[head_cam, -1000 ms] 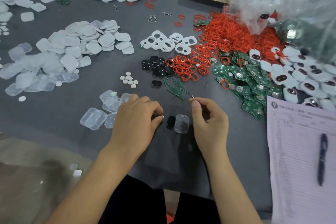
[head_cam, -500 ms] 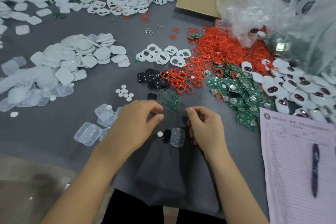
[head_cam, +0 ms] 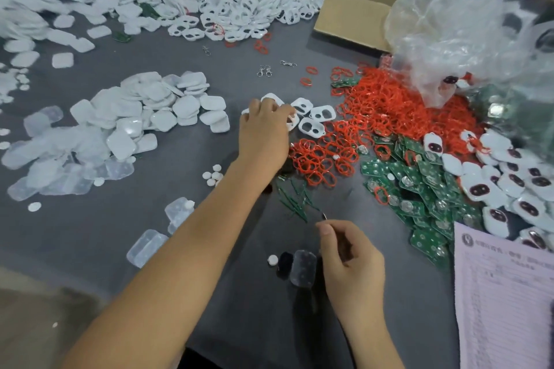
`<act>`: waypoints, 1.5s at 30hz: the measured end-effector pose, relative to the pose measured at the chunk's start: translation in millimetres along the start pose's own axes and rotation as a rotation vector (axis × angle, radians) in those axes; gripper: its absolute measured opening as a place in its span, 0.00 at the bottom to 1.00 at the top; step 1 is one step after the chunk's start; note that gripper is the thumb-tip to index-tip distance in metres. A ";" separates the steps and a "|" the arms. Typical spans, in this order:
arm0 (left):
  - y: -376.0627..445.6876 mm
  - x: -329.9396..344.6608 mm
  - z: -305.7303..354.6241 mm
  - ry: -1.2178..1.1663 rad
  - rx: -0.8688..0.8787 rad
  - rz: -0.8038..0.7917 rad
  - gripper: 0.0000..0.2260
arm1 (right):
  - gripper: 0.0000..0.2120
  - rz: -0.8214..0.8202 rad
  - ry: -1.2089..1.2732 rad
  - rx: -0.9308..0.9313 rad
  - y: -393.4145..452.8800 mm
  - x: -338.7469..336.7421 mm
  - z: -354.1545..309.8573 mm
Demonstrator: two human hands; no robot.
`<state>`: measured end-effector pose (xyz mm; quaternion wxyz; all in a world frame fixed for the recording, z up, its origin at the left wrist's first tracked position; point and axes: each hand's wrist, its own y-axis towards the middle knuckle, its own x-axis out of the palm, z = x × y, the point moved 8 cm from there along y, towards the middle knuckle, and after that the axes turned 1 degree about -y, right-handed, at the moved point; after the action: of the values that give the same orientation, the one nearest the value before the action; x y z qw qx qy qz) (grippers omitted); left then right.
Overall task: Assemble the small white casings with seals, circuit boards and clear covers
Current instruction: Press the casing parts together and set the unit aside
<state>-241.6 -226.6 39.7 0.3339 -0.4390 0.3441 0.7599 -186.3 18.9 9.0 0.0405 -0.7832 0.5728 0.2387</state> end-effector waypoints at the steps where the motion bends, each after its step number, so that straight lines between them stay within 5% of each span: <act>1: 6.4 4.5 -1.1 0.025 0.002 -0.021 0.18 | 0.08 0.011 0.008 0.007 0.6 -1.6 0.5; 7: 15.9 9.0 -6.6 0.024 0.051 0.013 0.07 | 0.08 0.023 0.049 0.053 1.5 -3.6 2.1; 13: 16.1 8.6 -8.2 0.072 0.113 -0.021 0.09 | 0.09 0.054 0.098 0.081 1.8 -7.6 8.6; 17: -2.0 -16.1 6.4 -0.103 0.140 0.056 0.11 | 0.10 0.079 0.208 0.140 0.2 -8.6 17.3; 21: -58.2 -31.7 31.1 -0.337 0.284 -0.078 0.10 | 0.07 0.169 0.284 0.102 -2.7 -16.7 12.8; 25: -120.6 -40.9 43.9 -0.430 0.427 -0.170 0.10 | 0.20 0.088 0.387 0.059 -9.5 -17.9 5.1; 29: -151.9 -41.6 32.7 -0.526 0.368 -0.173 0.10 | 0.09 0.004 0.394 0.054 -20.6 -19.8 5.0; 34: -170.1 -35.7 30.4 -0.554 0.338 -0.204 0.08 | 0.09 -0.091 0.415 0.047 -36.0 -25.5 5.4; 45: -184.0 -37.2 48.7 -0.510 0.277 0.028 0.08 | 0.07 -0.172 0.536 0.043 -41.0 -24.7 -4.0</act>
<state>-99.3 -95.2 49.2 0.4558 -0.1792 0.3556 0.7961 -153.1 53.2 14.3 -0.0759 -0.8630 0.4995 0.0064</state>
